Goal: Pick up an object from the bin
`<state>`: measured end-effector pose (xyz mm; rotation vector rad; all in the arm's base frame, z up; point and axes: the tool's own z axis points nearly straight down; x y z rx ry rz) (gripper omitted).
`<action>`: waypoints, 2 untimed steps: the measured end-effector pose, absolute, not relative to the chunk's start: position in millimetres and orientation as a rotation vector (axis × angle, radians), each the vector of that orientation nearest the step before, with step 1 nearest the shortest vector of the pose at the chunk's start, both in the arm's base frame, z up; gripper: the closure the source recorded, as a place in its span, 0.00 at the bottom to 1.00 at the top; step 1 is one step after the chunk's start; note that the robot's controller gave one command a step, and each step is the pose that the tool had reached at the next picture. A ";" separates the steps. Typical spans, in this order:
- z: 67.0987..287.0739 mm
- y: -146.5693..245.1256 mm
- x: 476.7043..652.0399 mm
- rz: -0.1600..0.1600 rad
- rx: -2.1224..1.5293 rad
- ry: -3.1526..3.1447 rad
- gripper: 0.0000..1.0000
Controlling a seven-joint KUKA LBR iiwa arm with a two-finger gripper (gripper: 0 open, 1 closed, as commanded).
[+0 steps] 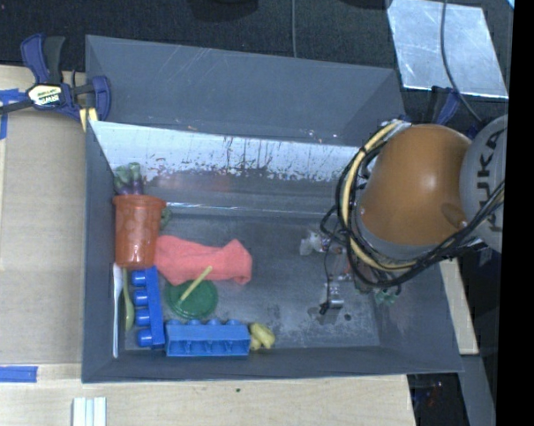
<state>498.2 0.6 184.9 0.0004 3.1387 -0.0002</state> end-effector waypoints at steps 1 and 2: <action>122.9 44.1 495.2 -0.001 -0.207 3.129 0.00; 142.1 76.9 542.1 -0.001 -0.108 3.120 0.00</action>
Offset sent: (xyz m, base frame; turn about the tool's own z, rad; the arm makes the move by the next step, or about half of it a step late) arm 0.0404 0.0747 -0.0458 -0.0690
